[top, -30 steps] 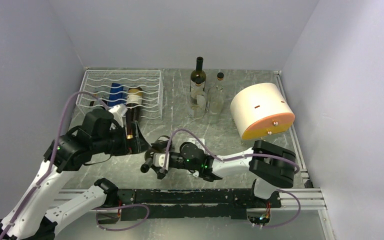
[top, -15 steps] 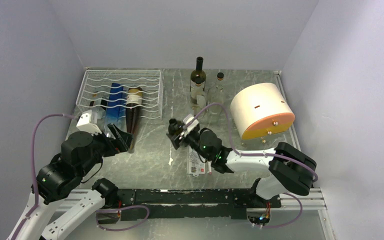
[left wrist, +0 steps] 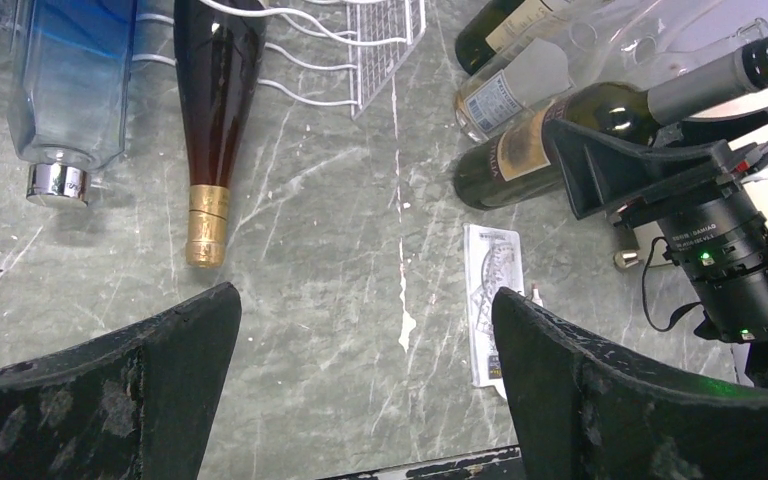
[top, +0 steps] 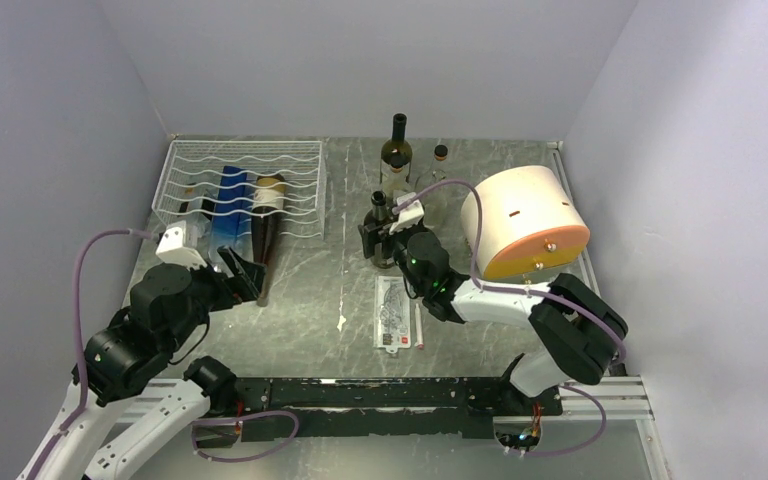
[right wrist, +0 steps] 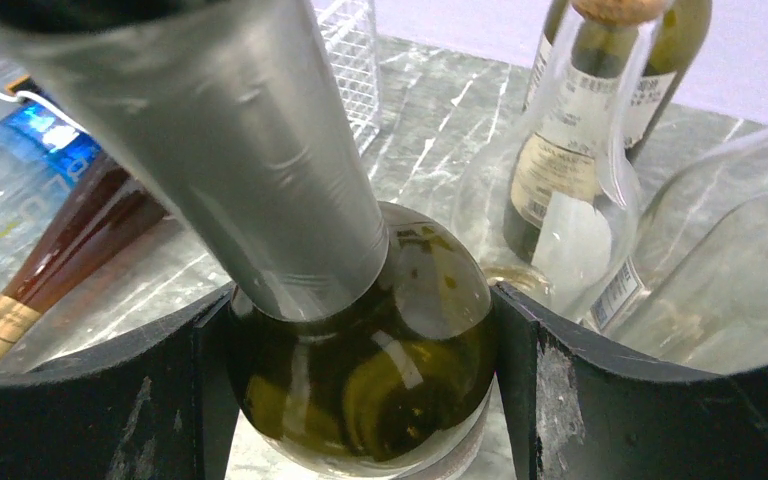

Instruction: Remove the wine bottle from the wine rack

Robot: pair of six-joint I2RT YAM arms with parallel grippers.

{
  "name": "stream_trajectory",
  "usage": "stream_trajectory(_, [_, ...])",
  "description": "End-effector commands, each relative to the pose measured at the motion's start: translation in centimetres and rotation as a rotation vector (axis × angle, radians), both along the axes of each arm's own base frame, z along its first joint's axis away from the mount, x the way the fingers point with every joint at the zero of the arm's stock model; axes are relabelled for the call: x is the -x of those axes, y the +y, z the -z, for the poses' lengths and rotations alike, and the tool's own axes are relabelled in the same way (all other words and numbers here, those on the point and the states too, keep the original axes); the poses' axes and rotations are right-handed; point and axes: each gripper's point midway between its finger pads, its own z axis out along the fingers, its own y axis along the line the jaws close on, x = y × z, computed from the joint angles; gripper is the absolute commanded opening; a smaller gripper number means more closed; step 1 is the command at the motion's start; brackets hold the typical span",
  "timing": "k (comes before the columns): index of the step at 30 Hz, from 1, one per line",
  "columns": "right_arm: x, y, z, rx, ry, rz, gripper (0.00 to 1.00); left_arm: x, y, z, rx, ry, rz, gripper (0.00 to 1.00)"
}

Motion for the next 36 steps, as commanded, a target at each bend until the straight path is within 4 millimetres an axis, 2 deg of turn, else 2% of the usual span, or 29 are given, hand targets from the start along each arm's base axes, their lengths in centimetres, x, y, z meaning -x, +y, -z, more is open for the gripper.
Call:
stream_trajectory(1, [-1.6, -0.6, -4.5, -0.163, -0.075, 0.073, 0.0, -0.5, -0.1, -0.3, -0.004, -0.03, -0.004, 0.99])
stream_trajectory(11, [-1.7, -3.5, -2.5, -0.154, -0.029, 0.183, 0.0, -0.7, -0.5, 0.1, -0.01, -0.02, 0.01, 0.99])
stream_trajectory(13, [-1.7, -3.8, -1.9, -0.147, -0.019, 0.193, 0.07, -0.8, -0.5, 0.3, -0.015, -0.011, 0.008, 0.99])
stream_trajectory(16, [-1.6, -4.1, -1.3, -0.143, -0.01, 0.201, 0.11, -0.9, -0.6, 0.4, -0.019, -0.003, 0.008, 0.99])
stream_trajectory(24, [-1.8, -4.3, -0.4, -0.105, 0.004, 0.211, 0.46, -1.0, -0.6, 0.6, -0.023, 0.005, 0.004, 0.99])
stream_trajectory(36, [-1.9, -3.6, -0.9, -0.065, 0.006, 0.182, 0.84, -1.3, -0.7, 1.0, -0.037, 0.027, 0.0, 0.99])
